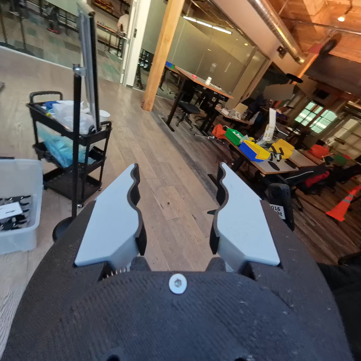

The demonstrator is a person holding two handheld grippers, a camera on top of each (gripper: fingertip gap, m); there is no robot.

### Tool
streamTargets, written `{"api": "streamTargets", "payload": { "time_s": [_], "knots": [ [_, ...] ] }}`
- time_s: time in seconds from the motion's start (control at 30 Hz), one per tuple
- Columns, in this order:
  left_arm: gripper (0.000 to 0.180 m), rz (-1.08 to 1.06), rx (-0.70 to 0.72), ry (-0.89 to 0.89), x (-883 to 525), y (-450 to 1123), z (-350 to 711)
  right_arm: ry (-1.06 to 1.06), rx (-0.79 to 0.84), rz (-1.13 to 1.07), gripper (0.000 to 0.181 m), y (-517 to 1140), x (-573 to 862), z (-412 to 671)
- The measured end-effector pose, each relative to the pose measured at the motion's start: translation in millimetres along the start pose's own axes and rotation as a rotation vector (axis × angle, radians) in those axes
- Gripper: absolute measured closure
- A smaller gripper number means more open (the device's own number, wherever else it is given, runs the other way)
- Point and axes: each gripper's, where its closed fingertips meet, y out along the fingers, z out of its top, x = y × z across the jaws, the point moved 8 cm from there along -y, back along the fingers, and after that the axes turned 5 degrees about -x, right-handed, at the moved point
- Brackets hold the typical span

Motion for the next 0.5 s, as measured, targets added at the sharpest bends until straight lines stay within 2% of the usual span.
{"api": "streamTargets", "payload": {
  "time_s": [0.13, 0.23, 0.33, 0.5],
  "knots": [
    [0.109, -0.041, -0.051, 0.154, -37, 109, 59, -0.086, 0.088, -0.081, 0.111, 36, 69, 79],
    [0.120, -0.023, -0.024, 0.220, -66, 173, 87, -0.093, 0.155, -0.059, 0.111, 63, 124, 130],
    [0.125, 0.048, -0.002, 0.214, -106, 238, 99, -0.152, 0.131, -0.038, 0.112, 101, 196, 188],
    [0.121, 0.168, 0.002, 0.128, -179, 339, 106, -0.199, 0.071, 0.122, 0.115, 203, 326, 318]
  ]
}}
